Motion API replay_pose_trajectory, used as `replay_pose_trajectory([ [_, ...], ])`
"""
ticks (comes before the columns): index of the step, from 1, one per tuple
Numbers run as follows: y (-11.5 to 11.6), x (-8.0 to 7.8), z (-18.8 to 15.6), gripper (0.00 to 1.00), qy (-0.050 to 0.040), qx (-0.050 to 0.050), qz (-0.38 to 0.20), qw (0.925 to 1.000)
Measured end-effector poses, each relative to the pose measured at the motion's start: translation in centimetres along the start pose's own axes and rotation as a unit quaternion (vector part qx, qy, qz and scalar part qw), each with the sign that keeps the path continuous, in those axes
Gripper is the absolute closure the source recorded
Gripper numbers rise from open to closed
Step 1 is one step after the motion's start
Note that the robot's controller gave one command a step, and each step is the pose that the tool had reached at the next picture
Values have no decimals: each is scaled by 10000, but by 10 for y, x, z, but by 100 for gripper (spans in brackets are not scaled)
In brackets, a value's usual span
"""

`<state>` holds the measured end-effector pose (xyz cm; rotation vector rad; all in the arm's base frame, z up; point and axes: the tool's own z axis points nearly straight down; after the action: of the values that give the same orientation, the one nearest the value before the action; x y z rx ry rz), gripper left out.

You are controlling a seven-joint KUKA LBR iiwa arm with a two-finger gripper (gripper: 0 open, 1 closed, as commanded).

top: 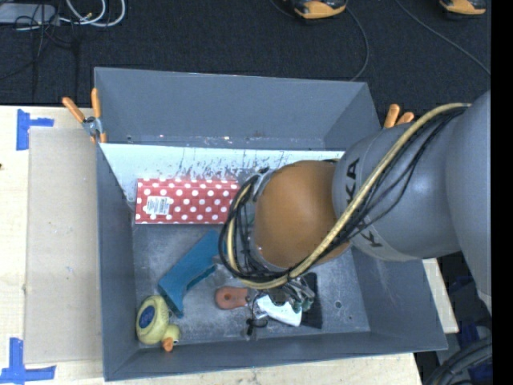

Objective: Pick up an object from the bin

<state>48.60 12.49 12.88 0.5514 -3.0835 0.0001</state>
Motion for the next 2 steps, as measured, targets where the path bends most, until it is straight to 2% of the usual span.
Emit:
replay_pose_trajectory([
  [1,-27,-14,17,0,-86,-2,732,9973],
  [2,-42,-5,36,0,-37,-2,675,9977],
])
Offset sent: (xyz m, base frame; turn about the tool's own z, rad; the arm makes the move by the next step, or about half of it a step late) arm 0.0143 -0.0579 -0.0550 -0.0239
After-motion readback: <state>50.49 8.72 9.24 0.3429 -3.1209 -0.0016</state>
